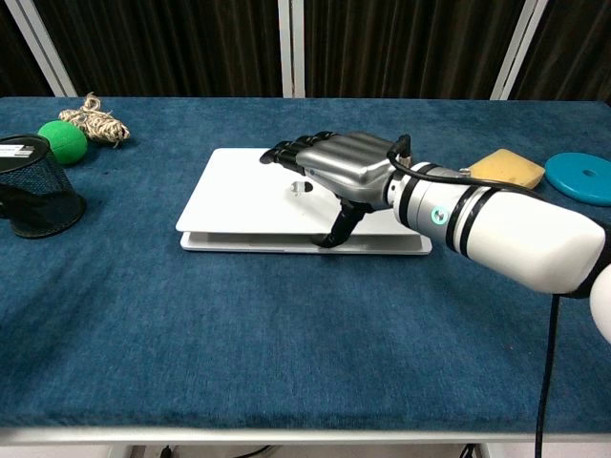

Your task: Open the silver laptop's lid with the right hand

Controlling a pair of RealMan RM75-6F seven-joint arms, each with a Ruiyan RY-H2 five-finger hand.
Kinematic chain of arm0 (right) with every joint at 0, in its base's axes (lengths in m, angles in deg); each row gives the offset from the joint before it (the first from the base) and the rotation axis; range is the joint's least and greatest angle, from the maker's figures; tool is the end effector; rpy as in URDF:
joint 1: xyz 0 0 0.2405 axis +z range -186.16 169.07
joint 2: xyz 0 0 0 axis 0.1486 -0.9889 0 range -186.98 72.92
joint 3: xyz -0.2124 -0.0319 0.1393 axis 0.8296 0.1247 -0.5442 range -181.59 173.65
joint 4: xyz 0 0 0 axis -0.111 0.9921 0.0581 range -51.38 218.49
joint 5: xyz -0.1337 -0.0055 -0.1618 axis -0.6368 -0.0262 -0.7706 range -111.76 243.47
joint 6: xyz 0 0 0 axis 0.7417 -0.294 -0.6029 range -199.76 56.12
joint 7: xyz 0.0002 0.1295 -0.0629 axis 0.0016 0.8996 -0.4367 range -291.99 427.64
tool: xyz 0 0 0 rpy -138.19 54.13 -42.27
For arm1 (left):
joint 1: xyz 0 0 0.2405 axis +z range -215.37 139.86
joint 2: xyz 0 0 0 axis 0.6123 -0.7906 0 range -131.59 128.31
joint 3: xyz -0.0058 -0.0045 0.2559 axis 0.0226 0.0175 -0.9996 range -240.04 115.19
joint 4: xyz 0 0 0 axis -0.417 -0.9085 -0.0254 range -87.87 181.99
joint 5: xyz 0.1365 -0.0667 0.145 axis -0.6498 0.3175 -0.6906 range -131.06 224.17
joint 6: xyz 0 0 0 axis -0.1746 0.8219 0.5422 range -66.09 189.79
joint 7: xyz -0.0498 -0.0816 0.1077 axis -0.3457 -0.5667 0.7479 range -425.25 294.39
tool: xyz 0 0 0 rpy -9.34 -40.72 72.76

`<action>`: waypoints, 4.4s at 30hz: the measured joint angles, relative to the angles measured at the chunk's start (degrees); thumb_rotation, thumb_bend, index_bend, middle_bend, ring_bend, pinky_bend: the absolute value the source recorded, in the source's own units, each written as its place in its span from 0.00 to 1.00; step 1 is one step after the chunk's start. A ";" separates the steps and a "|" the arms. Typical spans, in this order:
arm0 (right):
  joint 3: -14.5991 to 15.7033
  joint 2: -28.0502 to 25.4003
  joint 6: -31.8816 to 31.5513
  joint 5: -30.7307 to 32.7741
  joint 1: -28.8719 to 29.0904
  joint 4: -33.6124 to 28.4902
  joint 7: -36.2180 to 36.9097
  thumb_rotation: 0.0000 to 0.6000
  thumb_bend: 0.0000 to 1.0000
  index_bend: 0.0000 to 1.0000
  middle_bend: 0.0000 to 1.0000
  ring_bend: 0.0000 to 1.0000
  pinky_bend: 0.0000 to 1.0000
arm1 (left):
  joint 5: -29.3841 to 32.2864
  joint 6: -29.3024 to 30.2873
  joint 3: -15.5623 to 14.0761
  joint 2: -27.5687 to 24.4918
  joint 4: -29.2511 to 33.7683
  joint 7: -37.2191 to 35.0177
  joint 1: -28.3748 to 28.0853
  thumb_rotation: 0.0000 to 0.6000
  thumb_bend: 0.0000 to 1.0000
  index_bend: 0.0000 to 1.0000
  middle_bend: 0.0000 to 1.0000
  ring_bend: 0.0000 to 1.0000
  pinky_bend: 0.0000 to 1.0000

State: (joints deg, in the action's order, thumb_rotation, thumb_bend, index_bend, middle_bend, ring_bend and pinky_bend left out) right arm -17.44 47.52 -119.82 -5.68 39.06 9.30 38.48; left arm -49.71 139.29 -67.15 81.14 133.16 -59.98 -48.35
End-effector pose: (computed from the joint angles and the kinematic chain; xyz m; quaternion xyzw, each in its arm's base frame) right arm -0.0775 -0.3300 -0.0988 0.8193 -0.2713 0.3645 0.3497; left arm -0.2601 0.1700 0.0223 -0.7026 -0.4032 -0.4045 0.4244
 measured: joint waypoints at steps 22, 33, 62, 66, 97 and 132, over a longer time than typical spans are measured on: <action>-2.34 -0.18 -7.85 9.28 4.65 -2.96 -16.37 1.00 0.30 0.00 0.00 0.00 0.00 | 3.08 -16.14 6.42 10.32 -8.42 -7.42 -16.01 1.00 0.16 0.15 0.06 0.00 0.05; -1.81 1.07 -8.60 10.22 6.12 -0.69 -17.28 1.00 0.30 0.00 0.00 0.00 0.00 | 6.26 -20.42 7.01 11.50 -10.85 -9.38 -19.36 1.00 0.16 0.15 0.05 0.00 0.05; -6.50 2.16 -8.38 14.50 10.54 7.81 -16.58 1.00 0.30 0.00 0.00 0.00 0.00 | 18.64 -38.15 8.83 8.49 -12.55 -10.20 -29.74 1.00 0.18 0.15 0.11 0.00 0.03; -9.30 1.21 -6.90 16.95 12.42 10.00 -15.96 1.00 0.30 0.00 0.00 0.00 0.00 | 19.42 -38.19 8.83 8.22 -12.03 -9.76 -30.05 1.00 0.18 0.15 0.11 0.00 0.03; -20.14 4.00 10.65 33.32 31.30 48.97 -10.89 1.00 0.30 0.00 0.01 0.00 0.00 | 24.67 -37.80 8.22 4.66 -5.84 -3.43 -31.69 1.00 0.18 0.15 0.11 0.00 0.03; -8.89 -26.30 -6.02 20.73 7.08 -8.75 -2.50 1.00 0.30 0.00 0.00 0.00 0.00 | 15.87 -10.91 3.33 -14.16 13.12 2.20 -17.29 1.00 0.18 0.16 0.11 0.00 0.03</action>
State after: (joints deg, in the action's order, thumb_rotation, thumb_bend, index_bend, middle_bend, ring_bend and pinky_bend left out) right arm -26.32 21.23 -125.84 15.05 46.13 0.55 35.98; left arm -33.84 128.38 -63.82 66.98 146.27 -57.78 -65.64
